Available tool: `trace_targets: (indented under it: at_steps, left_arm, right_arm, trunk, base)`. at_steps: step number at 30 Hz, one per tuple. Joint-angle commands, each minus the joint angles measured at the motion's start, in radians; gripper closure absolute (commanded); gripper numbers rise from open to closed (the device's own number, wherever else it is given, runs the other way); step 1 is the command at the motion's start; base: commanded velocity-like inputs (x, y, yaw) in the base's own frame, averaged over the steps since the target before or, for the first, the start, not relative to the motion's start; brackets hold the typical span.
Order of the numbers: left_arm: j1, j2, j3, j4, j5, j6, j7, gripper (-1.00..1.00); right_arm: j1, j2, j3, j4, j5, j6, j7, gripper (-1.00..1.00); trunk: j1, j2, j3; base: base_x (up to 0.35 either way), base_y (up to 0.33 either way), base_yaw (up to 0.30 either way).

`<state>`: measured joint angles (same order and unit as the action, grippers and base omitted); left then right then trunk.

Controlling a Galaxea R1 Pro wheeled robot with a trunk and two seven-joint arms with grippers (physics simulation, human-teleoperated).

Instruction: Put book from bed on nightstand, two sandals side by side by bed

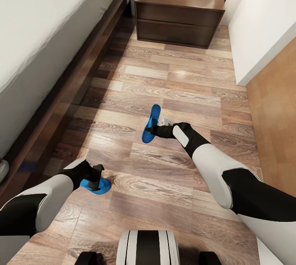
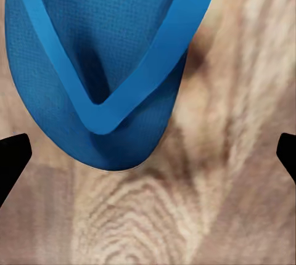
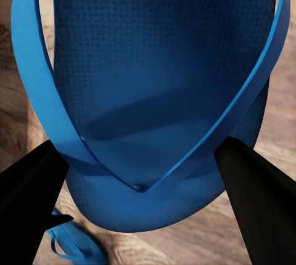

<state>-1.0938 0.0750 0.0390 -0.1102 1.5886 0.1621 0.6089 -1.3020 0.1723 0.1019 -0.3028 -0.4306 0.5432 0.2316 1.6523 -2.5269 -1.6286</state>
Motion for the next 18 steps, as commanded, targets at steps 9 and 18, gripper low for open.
trace_targets:
  at_steps: [9, 18]
  left_arm:
    - [0.000, 0.000, 0.003, -0.001, -0.006, 0.008, -0.020, -1.00]
    - [0.000, 0.000, 0.004, -0.002, -0.006, 0.009, -0.023, -1.00]
  right_arm:
    - [0.000, 0.000, 0.005, -0.001, 0.001, 0.003, 0.002, 1.00]
    - [0.000, 0.000, 0.005, -0.001, 0.001, 0.003, 0.002, 1.00]
  trunk:
    - [0.000, 0.000, -0.001]
    - [0.000, 0.000, -0.001]
  base:
    - [0.000, 0.000, 0.000]
    - [0.000, 0.000, 0.000]
